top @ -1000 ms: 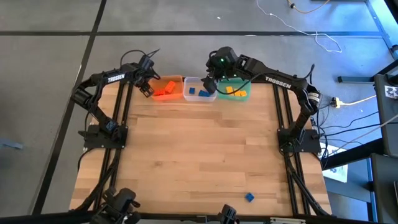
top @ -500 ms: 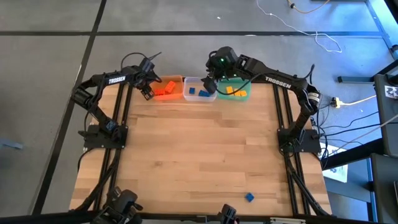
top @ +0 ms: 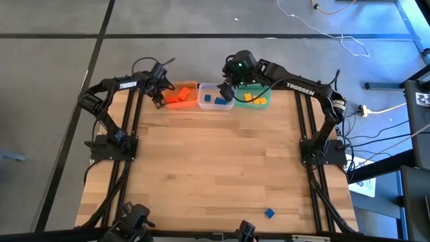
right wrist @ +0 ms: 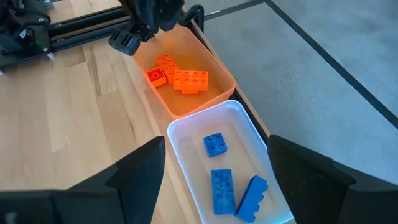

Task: Sort & place blocks by color
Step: Put the yellow game piece into the green bin

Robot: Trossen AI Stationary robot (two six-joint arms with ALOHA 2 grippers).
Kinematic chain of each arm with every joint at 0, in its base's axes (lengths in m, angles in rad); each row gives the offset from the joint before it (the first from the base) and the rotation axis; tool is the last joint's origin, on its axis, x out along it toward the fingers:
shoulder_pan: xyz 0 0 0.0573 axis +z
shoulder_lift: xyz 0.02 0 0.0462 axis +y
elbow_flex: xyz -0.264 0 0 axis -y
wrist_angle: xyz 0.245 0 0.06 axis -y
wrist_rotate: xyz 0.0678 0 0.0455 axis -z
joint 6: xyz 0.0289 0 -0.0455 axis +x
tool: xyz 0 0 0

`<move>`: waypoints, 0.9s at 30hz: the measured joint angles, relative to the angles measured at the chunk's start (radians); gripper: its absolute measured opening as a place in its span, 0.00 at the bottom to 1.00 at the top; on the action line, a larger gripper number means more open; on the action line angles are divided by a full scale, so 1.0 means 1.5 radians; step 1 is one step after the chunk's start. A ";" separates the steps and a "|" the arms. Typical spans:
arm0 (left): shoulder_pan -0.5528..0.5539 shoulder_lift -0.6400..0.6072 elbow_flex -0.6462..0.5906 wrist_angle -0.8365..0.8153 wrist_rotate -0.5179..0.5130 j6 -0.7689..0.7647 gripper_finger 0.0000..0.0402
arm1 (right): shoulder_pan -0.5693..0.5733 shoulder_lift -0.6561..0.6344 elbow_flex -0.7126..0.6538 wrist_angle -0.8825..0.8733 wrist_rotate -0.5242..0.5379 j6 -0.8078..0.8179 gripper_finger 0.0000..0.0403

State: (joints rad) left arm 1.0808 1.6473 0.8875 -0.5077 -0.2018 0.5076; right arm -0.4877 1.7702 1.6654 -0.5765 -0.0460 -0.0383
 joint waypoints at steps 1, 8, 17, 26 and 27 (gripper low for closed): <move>-0.002 0.000 0.000 -0.001 0.000 0.000 0.39 | 0.000 0.000 0.000 0.000 0.000 0.000 0.70; -0.007 0.001 0.000 -0.083 0.005 0.004 0.38 | 0.000 0.000 0.000 0.000 0.000 0.000 0.70; -0.032 0.001 0.037 -0.146 0.012 0.007 0.35 | 0.000 0.000 0.000 0.000 0.000 0.001 0.70; -0.047 0.001 0.054 -0.234 0.080 -0.007 0.35 | 0.000 0.000 0.000 0.000 0.000 0.001 0.70; -0.051 0.001 0.054 -0.239 0.086 -0.008 0.35 | 0.000 0.000 0.000 0.000 0.000 0.000 0.70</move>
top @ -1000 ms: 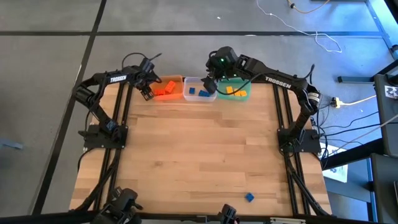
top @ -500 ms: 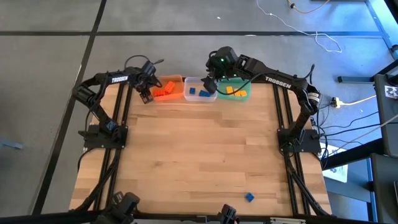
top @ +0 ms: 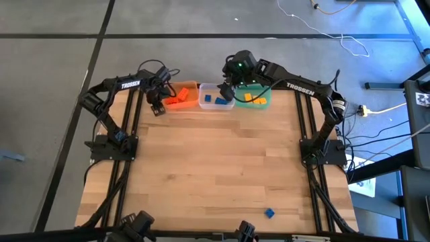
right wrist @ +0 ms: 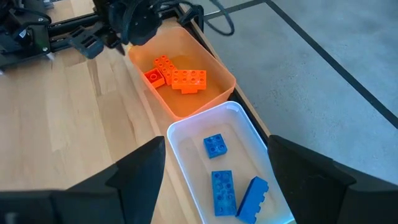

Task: Sort & place blocks by color
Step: Put the yellow game piece into the green bin

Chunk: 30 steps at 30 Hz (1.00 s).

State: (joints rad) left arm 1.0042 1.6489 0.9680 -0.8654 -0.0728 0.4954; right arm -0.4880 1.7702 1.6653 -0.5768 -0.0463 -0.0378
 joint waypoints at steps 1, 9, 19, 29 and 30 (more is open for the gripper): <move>-0.004 0.000 0.000 -0.003 0.008 -0.004 0.35 | 0.000 0.000 0.000 0.000 0.000 -0.001 0.70; -0.038 0.000 0.000 -0.011 -0.013 -0.016 0.35 | 0.000 0.000 0.000 0.000 0.000 -0.015 0.70; -0.040 -0.042 0.030 0.020 -0.078 -0.012 0.35 | 0.000 0.000 0.000 0.000 0.000 -0.025 0.70; -0.019 -0.040 -0.001 0.027 -0.045 -0.019 0.35 | 0.000 0.000 0.000 0.000 0.000 -0.035 0.70; -0.019 -0.040 -0.002 0.036 -0.049 -0.014 0.35 | 0.000 0.000 0.000 0.000 0.000 -0.035 0.70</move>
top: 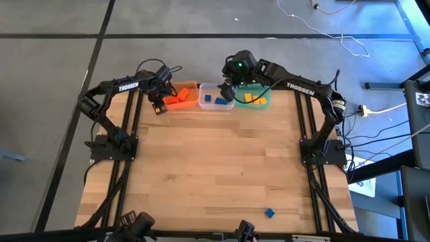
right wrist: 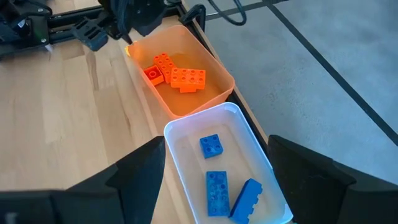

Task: Sort & place blocks by color
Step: Put the yellow game piece into the green bin

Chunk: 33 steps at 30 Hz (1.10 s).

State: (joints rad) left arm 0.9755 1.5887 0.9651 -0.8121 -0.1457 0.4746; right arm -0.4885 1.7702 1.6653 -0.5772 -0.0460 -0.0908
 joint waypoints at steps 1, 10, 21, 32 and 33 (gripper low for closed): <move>0.000 0.000 0.000 0.009 -0.002 0.002 0.35 | 0.000 0.000 0.000 0.000 0.000 -0.001 0.70; 0.002 0.026 -0.001 0.044 -0.060 0.000 0.35 | 0.000 0.000 0.000 0.000 0.000 -0.013 0.70; 0.001 0.039 -0.001 0.041 -0.060 -0.003 0.35 | 0.000 0.000 0.000 0.000 0.000 -0.015 0.70; -0.026 0.039 -0.001 -0.006 -0.029 -0.064 0.35 | 0.000 0.000 0.000 0.000 0.000 -0.016 0.70; -0.030 0.039 -0.001 -0.015 -0.021 -0.072 0.35 | 0.000 0.000 0.000 0.000 0.000 -0.016 0.70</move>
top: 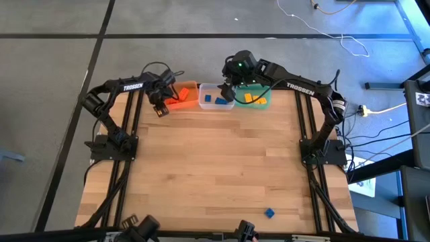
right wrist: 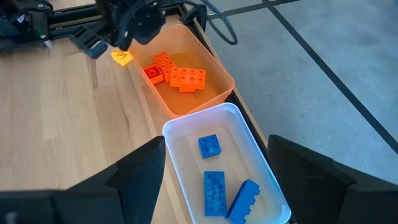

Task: Sort & place blocks by color
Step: Put the yellow game piece into the green bin

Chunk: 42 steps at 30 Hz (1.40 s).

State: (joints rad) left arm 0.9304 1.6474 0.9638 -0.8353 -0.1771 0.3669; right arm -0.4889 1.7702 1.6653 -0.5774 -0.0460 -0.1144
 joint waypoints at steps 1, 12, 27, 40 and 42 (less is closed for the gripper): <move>-0.004 0.000 0.000 -0.009 0.011 -0.008 0.35 | 0.000 0.000 0.000 0.000 0.000 0.000 0.70; -0.063 -0.007 -0.001 -0.053 0.057 -0.120 0.35 | 0.000 0.000 0.000 0.000 0.000 0.000 0.70; -0.119 -0.051 -0.001 -0.078 0.090 -0.117 0.35 | 0.000 0.000 0.000 -0.014 0.000 0.000 0.70; -0.119 -0.052 -0.070 -0.010 0.086 -0.122 0.35 | 0.000 0.000 0.000 -0.013 0.000 0.001 0.70; -0.119 -0.052 -0.070 -0.004 0.086 -0.121 0.35 | 0.000 0.000 0.000 -0.013 0.000 0.001 0.70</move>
State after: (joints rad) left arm 0.7517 1.5696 0.8589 -0.8414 -0.0483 0.1856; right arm -0.4889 1.7702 1.6653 -0.5971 -0.0460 -0.1135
